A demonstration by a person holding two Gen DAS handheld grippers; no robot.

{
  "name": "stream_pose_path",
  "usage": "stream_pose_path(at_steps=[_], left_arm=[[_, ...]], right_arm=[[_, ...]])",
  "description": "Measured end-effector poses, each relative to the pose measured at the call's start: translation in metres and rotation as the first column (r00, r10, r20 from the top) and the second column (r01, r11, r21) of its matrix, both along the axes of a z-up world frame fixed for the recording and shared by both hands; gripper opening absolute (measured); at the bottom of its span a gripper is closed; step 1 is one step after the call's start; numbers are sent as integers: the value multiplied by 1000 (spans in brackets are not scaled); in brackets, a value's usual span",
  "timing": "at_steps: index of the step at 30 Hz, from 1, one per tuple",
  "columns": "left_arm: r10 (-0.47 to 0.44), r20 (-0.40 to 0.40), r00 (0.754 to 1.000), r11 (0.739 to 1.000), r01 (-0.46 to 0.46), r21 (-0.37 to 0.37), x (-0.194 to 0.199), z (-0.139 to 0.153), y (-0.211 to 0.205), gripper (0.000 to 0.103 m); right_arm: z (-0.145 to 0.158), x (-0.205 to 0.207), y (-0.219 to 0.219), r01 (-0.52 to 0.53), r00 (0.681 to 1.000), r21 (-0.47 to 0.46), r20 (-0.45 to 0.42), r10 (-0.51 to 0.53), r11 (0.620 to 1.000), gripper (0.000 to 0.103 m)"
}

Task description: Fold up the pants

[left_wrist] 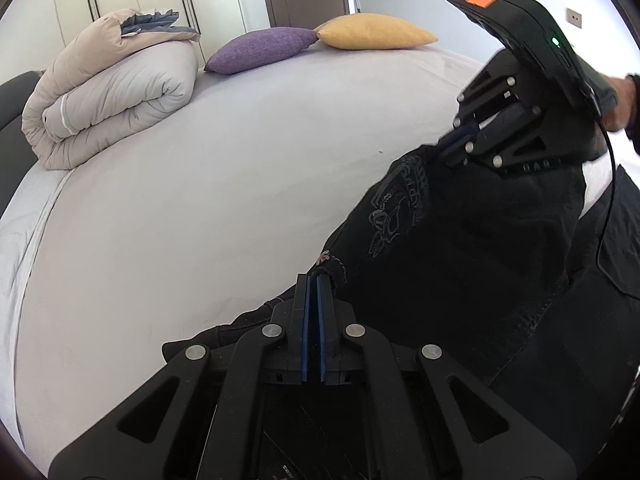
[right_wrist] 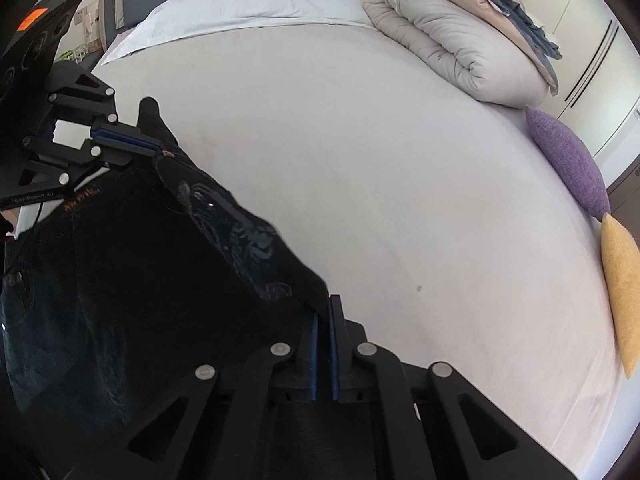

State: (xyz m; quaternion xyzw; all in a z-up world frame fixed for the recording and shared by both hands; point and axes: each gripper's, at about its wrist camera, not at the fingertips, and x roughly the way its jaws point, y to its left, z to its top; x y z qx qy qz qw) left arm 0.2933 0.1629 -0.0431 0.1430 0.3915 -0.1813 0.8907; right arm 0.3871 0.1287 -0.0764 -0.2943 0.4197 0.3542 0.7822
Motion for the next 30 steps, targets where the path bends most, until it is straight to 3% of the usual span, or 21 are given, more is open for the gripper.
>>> stream_pose_path(at_steps=[8,10,13,16,18,24,27,30], left_arm=[[16,-22,1000,999,-17,-33,-39,5,8,2],[15,-26,1000,999,-16,-29,-55,6,10,2],[6,-29,1000,1000,-7,-19,-82,6,11,1],[-4,-30,1000,1000,4,5,-116,4,9,1],[-11,-39,999,1000,11,4,-141,0,9,1],[-35,-76,997,999,38,36,-217,-13,2,0],[-18,-100,995,999,21,25,-244,-22,5,0],[13,-75,997,999,-15,-29,-270,-23,10,0]], right_arm=[[-2,-69,26,-44,999,44,20,43,998,5],[2,-89,24,-25,997,30,72,23,999,5],[3,-133,23,-80,983,-50,162,87,996,5],[-6,-181,24,-132,944,-208,274,187,969,5],[-20,-213,26,-163,891,-354,348,291,921,5],[-59,-295,30,-226,770,-575,388,506,786,5],[-64,-315,34,-244,756,-584,385,530,774,5],[-59,-320,35,-252,782,-536,377,496,805,5]])
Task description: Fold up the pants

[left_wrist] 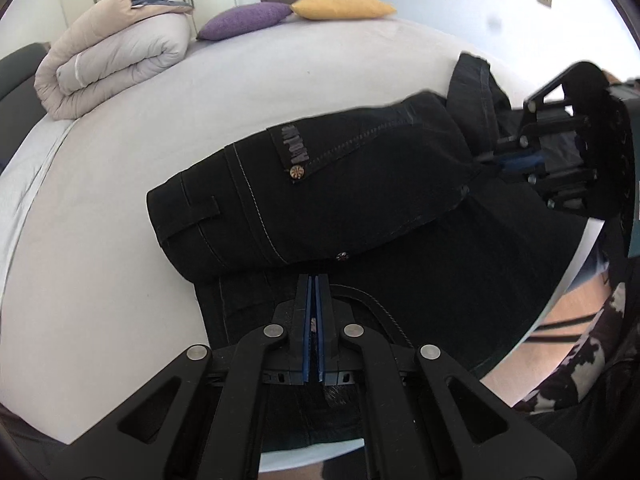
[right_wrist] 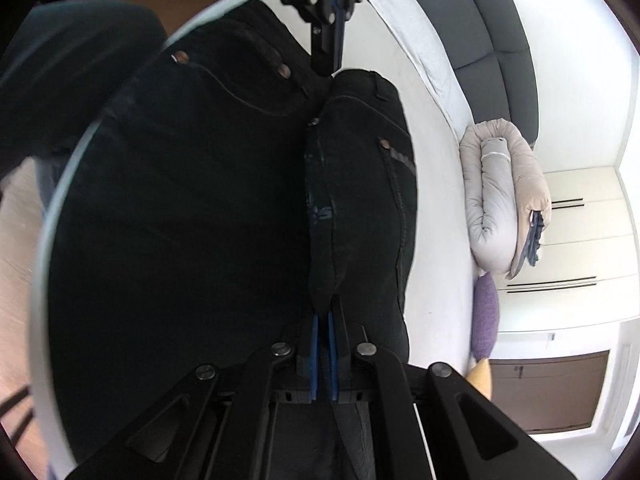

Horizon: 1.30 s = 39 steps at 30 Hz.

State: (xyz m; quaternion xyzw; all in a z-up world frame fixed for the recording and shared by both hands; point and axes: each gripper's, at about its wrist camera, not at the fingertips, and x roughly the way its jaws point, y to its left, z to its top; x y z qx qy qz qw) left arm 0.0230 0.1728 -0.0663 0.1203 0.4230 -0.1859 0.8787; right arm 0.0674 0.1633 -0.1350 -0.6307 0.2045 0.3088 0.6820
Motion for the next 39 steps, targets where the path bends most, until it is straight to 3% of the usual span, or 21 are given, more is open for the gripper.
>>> stream_pose_path(at_steps=[2,7,9,10,11,12,13,14,16,18,22,24,26,27,30,32,33,35,39], left_arm=[[0,42,999,999,1,-33,-17,3,1,0],[16,189,982,997,-31,75,-62,0,-15,2],[7,243,970,988,-45,150,-75,-4,-28,5],[2,267,964,980,-56,193,-76,-6,-31,13],[1,292,956,972,-70,226,-80,-9,-36,30],[-3,326,945,961,-88,263,-84,-11,-44,51],[-13,356,934,952,-98,291,-86,-12,-49,90],[-29,380,924,947,-96,305,-86,-12,-52,103],[-60,426,903,934,-100,344,-91,-14,-63,103],[-94,452,887,903,-116,415,-86,-21,-74,103],[-179,542,821,798,-201,569,-86,-43,-104,103],[-193,569,800,757,-247,605,-84,-56,-114,103],[-160,542,825,741,-262,618,-71,-70,-120,103],[-136,521,842,745,-259,614,-66,-74,-120,103],[-74,526,847,761,-293,578,-57,-75,-117,100],[-47,527,849,770,-306,560,-52,-75,-114,73],[-33,521,853,775,-307,552,-50,-76,-113,65],[-13,501,865,798,-293,526,-46,-76,-108,26],[2,481,876,855,-252,454,-56,-73,-98,14]], right_arm=[[18,7,-1,64,996,99,-67,-58,993,5],[62,35,-8,199,967,262,-209,-146,944,5],[78,41,-14,248,950,310,-263,-168,918,5],[83,43,-17,273,940,332,-292,-177,903,5],[91,50,-17,294,930,350,-318,-183,889,5],[98,54,-19,319,918,371,-349,-187,872,5],[102,56,-22,336,909,381,-371,-190,861,5],[105,57,-25,352,899,390,-392,-193,851,5],[112,64,-28,380,884,400,-424,-199,834,5],[115,67,-31,400,870,409,-449,-201,820,5],[125,76,-40,464,826,442,-529,-194,768,5],[129,82,-39,488,807,454,-559,-188,745,5],[132,86,-39,502,796,463,-578,-181,731,5],[133,88,-40,514,788,468,-589,-180,719,5],[134,91,-43,532,775,479,-608,-174,698,5],[134,93,-46,540,768,483,-617,-170,689,5],[134,93,-47,543,767,485,-620,-168,686,5],[132,93,-46,541,768,486,-617,-169,686,5],[128,89,-45,530,777,477,-604,-176,701,5]])
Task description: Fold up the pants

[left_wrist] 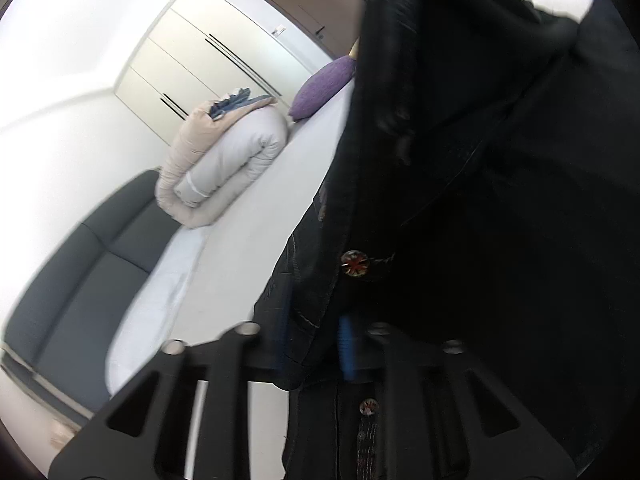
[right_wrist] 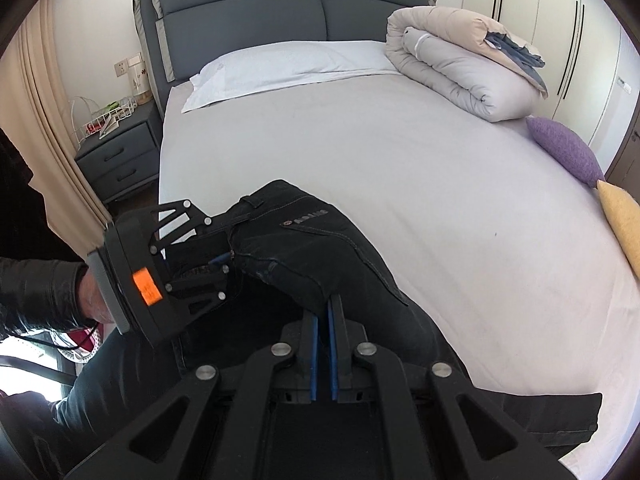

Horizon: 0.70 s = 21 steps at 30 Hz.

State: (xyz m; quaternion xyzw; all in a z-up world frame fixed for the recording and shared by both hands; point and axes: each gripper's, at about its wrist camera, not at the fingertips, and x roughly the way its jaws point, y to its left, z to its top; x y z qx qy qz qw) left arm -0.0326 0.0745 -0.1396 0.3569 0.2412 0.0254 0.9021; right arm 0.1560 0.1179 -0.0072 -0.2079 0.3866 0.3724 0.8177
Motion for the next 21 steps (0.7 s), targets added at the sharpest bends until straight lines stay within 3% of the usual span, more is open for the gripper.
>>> stream_pose_path(at_steps=[3,7,9,12,15,19,21], left_arm=[[-42,-4,999,997,42,-71,-15,12,13,7],[-161,-61,985,984,155,-92,-35,19,29,6],[-231,-118,966,970,220,-99,-49,18,34,6],[-307,-231,923,952,301,-60,-65,7,25,6],[-347,-316,883,935,353,-40,-81,-11,23,6],[-369,-377,849,923,381,-46,-80,-16,47,6],[-384,-394,835,917,396,-54,-104,-20,49,6]], right_arm=[[-6,-10,1,-29,999,-60,41,31,998,5],[-25,-38,12,-103,981,-215,138,135,971,5],[-44,-60,21,-141,950,-344,216,224,928,5],[-89,-100,34,-172,875,-557,292,386,812,5],[-125,-129,40,-186,822,-652,307,480,735,5],[-146,-148,43,-192,801,-682,307,514,706,5],[-150,-155,43,-186,793,-695,312,524,695,5]])
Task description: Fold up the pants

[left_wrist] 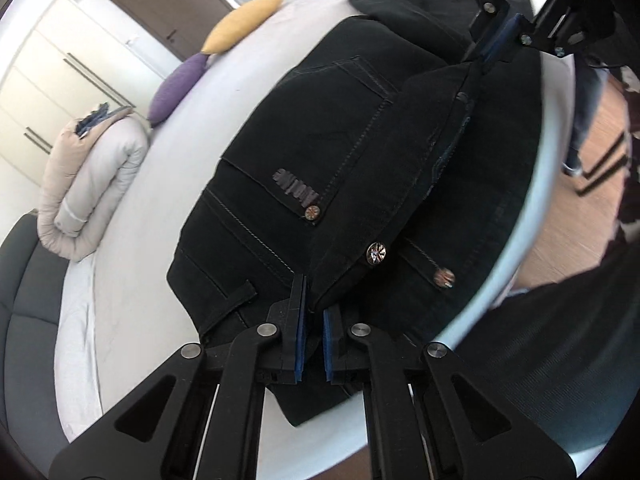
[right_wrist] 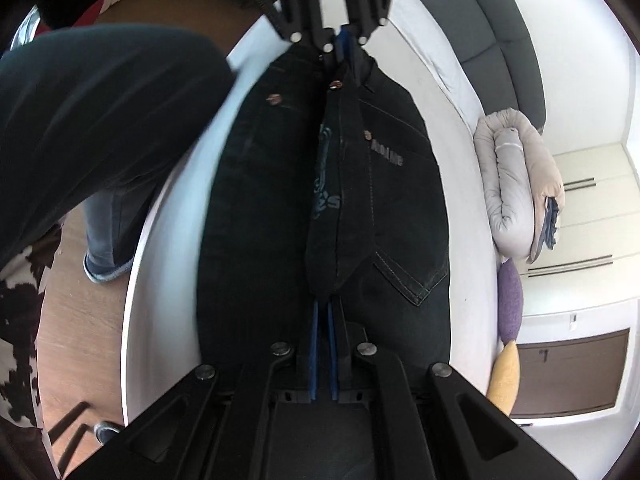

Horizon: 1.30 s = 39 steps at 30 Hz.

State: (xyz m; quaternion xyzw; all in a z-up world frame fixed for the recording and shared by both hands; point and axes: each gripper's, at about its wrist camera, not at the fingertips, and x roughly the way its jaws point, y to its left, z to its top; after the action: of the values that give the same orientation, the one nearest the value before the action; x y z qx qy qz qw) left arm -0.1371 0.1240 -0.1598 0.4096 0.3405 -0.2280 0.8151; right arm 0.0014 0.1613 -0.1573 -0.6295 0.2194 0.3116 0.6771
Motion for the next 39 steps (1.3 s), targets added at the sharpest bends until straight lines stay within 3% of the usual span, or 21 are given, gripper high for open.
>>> stream_pose_path(at_steps=[8,10,15,16,17,18,19,20,22,24,31,32,33,34,39], left_arm=[[-36,-32,999,998,37,41,-30,4,11,6],[-33,-28,999,999,34,40,-21,12,17,6],[-15,-9,1000,999,15,40,-32,23,17,6],[-4,-13,1000,1000,4,19,-16,30,22,6],[5,-13,1000,1000,-5,-1,-5,36,21,5],[16,-12,1000,1000,-16,-25,-4,40,22,5],[17,-12,1000,999,-17,-32,10,50,20,5],[18,-8,1000,999,-18,-38,11,55,22,5],[19,-5,1000,999,-19,-51,10,60,23,5],[28,-5,1000,997,-29,-72,11,64,24,5],[66,-16,998,987,-67,-143,19,70,29,5],[67,-17,998,987,-69,-145,20,70,28,5],[70,-19,997,986,-72,-149,20,70,29,5],[71,-23,997,985,-74,-154,20,70,30,5],[59,-54,997,986,-66,-150,15,64,33,5]], right_arm=[[0,-35,6,-54,998,-3,-23,54,999,1],[-3,-45,9,-71,997,-2,-39,71,997,1],[8,-29,8,15,1000,86,24,-18,996,1],[12,-24,7,31,999,108,36,-35,994,8],[15,-21,6,38,998,124,53,-44,992,42],[16,-20,4,33,995,147,88,-46,989,84],[18,-23,1,1,990,174,136,-25,985,96],[17,-26,-2,-35,984,184,176,2,982,97],[6,-20,-3,-24,987,118,163,4,993,83],[-8,-4,-3,45,994,52,92,-50,998,38],[-20,10,-1,33,992,2,121,-33,999,35],[-21,13,0,37,993,-3,111,-36,999,29],[-23,16,1,47,994,-11,100,-46,999,10],[-25,18,2,60,994,-23,93,-58,998,4],[-12,11,-4,58,995,10,77,-58,998,3]])
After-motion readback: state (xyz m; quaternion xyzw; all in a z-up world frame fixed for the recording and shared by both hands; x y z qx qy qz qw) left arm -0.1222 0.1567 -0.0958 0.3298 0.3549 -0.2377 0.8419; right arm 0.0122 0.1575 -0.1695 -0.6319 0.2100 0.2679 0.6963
